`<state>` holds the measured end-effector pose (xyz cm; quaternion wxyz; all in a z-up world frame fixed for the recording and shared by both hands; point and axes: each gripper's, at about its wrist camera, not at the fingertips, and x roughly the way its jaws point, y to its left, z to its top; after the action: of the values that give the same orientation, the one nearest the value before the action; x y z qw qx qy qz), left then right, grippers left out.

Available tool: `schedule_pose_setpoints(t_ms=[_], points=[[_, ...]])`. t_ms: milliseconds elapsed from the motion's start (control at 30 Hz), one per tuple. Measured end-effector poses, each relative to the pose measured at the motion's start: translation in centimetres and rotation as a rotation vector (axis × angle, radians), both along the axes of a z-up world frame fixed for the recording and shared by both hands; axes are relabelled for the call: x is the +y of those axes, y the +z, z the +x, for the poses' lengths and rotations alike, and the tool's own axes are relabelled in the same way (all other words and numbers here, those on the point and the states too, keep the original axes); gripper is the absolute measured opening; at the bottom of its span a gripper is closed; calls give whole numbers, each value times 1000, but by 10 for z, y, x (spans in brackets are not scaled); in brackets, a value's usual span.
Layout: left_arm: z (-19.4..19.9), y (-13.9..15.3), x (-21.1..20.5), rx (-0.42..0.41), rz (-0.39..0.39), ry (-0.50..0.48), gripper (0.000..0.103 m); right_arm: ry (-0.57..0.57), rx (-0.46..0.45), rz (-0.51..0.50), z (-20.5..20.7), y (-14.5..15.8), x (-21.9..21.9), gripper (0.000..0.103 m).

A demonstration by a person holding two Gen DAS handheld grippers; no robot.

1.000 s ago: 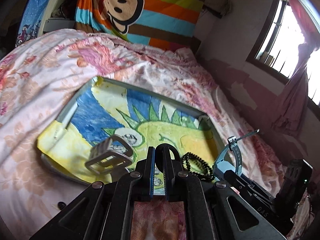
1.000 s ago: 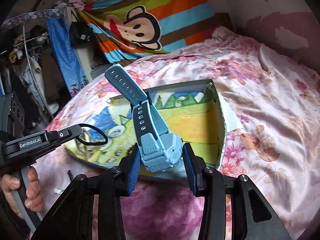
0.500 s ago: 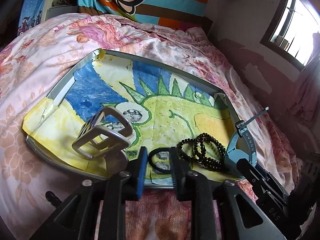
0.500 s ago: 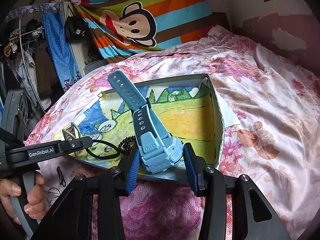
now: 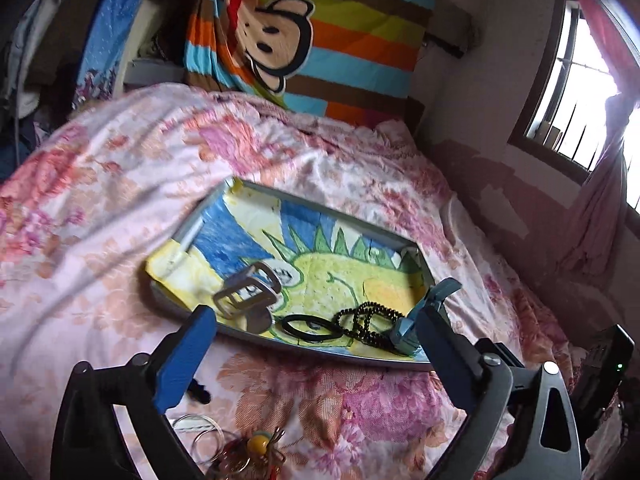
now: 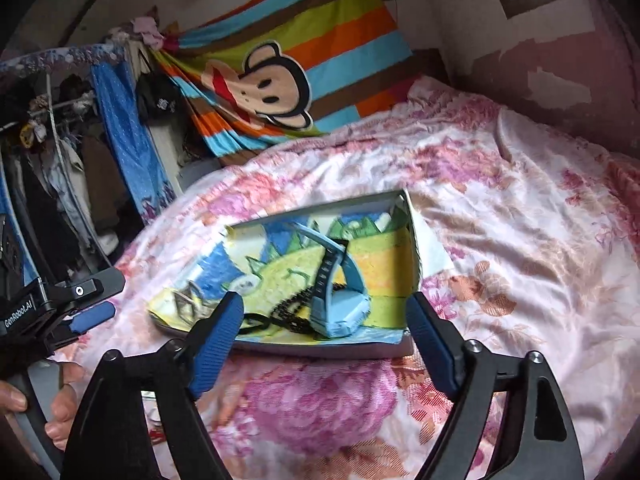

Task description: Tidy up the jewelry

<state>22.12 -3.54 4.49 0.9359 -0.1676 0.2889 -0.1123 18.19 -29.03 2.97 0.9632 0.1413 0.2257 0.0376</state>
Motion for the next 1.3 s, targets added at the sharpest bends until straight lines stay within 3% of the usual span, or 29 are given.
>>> schedule_pose_setpoints(t_ms=[133,267,400,567,867,1067,1300], points=[[-32,17,8,-49,83,44,103,34,-101,-67,-37,23,18,102],[-67,27,18,-102,161,81,103,93,-169,-154,-73,39,37,102],[-102,29,31,-144,193,90,103,131,-196,-170,-104,44,48,102],[-139,19,44,-171,253,86,103,126,-173,-168,-134,37,54,102],[-162,-26,72,-76,235,71,103,154,-52,-212,-151,3,66,102],[-159,-48,78,39,253,72,103,168,53,-273,-139,-24,79,102],[-151,-62,82,103,266,82,103,193,92,-288,-135,-29,88,102]])
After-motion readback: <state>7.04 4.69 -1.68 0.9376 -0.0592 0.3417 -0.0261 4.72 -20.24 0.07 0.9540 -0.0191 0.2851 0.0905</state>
